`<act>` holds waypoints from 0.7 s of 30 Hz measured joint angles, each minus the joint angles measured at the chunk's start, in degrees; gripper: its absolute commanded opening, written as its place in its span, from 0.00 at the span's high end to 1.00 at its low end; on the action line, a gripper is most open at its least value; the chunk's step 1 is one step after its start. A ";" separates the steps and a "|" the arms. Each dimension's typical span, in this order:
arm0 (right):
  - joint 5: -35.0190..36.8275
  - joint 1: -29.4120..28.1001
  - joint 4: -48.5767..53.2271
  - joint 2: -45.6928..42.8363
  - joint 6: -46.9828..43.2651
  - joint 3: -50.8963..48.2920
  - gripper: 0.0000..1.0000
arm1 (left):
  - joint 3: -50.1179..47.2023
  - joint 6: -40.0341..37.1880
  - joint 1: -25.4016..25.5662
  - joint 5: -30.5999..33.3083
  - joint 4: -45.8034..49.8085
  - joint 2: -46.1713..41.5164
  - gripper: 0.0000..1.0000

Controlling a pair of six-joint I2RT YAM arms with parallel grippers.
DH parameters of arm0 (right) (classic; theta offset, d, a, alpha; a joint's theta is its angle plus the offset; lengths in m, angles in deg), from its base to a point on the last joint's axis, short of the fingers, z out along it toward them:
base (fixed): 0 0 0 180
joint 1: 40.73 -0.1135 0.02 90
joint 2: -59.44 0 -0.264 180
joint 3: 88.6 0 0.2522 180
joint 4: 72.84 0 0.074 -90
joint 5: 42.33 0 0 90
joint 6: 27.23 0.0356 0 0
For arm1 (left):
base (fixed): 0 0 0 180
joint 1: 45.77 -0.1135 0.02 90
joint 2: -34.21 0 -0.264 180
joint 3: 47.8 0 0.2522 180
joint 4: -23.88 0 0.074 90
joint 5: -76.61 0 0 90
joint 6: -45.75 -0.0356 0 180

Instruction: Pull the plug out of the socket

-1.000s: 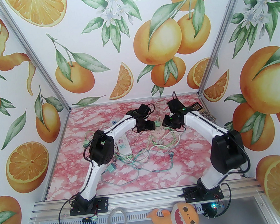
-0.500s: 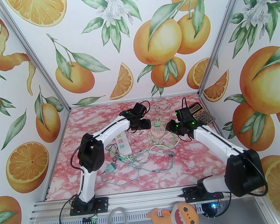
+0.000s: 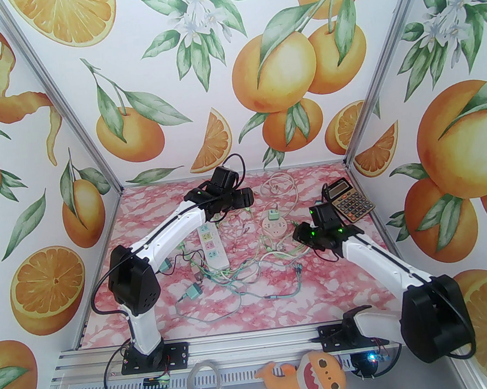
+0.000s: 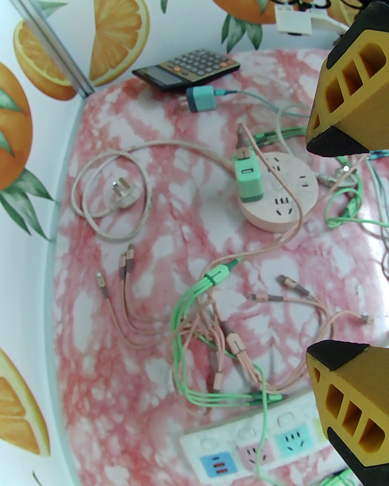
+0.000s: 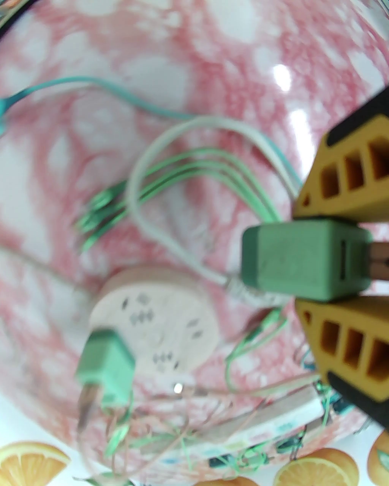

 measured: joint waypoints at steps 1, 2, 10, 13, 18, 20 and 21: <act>0.63 0.00 -0.24 -1.44 0.96 -1.86 0.68 | -0.22 -0.02 0.00 0.00 -0.02 0.00 0.17; 1.38 0.02 -0.39 -3.19 1.86 -3.74 0.68 | -0.46 -0.02 -0.02 0.00 -0.07 0.00 0.17; 4.94 0.02 -1.62 -11.91 7.43 -12.41 0.53 | -1.18 0.00 0.00 -0.09 -0.42 0.00 0.16; 5.05 0.02 -1.40 -11.89 8.55 -13.51 0.39 | -1.18 0.00 0.00 -0.50 -0.44 0.00 0.16; 6.21 0.02 1.03 -13.03 6.73 -11.56 0.29 | -1.18 -0.04 0.00 -1.31 -0.46 0.00 0.12; 6.97 0.02 2.62 -13.27 5.18 -9.07 0.28 | -1.18 -0.07 0.00 -1.79 -0.50 0.00 0.12; 7.61 0.02 3.63 -13.27 4.02 -7.30 0.28 | -1.18 -0.07 0.00 -1.99 -0.63 0.00 0.13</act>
